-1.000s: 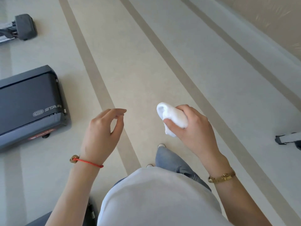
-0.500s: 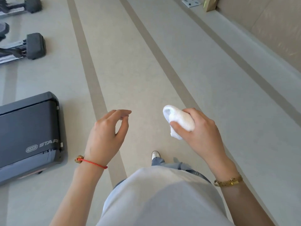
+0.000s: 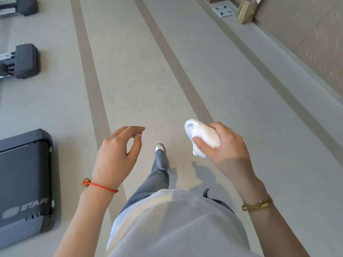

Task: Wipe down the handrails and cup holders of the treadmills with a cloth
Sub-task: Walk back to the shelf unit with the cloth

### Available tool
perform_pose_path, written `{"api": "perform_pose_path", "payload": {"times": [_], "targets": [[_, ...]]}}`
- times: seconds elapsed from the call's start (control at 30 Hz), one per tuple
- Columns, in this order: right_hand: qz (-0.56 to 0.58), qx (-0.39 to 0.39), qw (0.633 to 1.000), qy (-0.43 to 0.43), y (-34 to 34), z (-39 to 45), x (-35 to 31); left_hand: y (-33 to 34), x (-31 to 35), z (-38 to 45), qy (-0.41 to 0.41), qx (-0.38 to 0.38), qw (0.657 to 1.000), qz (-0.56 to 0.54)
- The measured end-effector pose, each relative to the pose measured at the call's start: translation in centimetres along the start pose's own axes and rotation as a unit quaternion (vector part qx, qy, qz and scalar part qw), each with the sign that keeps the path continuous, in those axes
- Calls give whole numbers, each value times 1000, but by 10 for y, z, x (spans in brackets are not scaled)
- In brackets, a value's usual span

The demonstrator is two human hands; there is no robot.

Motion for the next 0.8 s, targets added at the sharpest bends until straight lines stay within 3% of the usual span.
{"api": "perform_pose_path", "payload": {"times": [0.23, 0.4, 0.8], "targets": [[-17, 50, 998, -14, 18, 192, -35, -1, -33, 197, 13, 25, 1000, -7], [-29, 44, 999, -10, 23, 308, -50, 6, -43, 325, 43, 18, 999, -12], [-26, 50, 998, 30, 39, 552, -13, 80, -53, 585, 63, -24, 998, -20]]}}
Point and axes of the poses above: each hand's wrist, its own z-axis towards the middle knuckle, its own y-axis out of the palm, x = y × z, the point moved 7 cm from there along z, towards the middle knuckle, and after that the axes turned 4 degrees about -z, right-handed, at the moved point
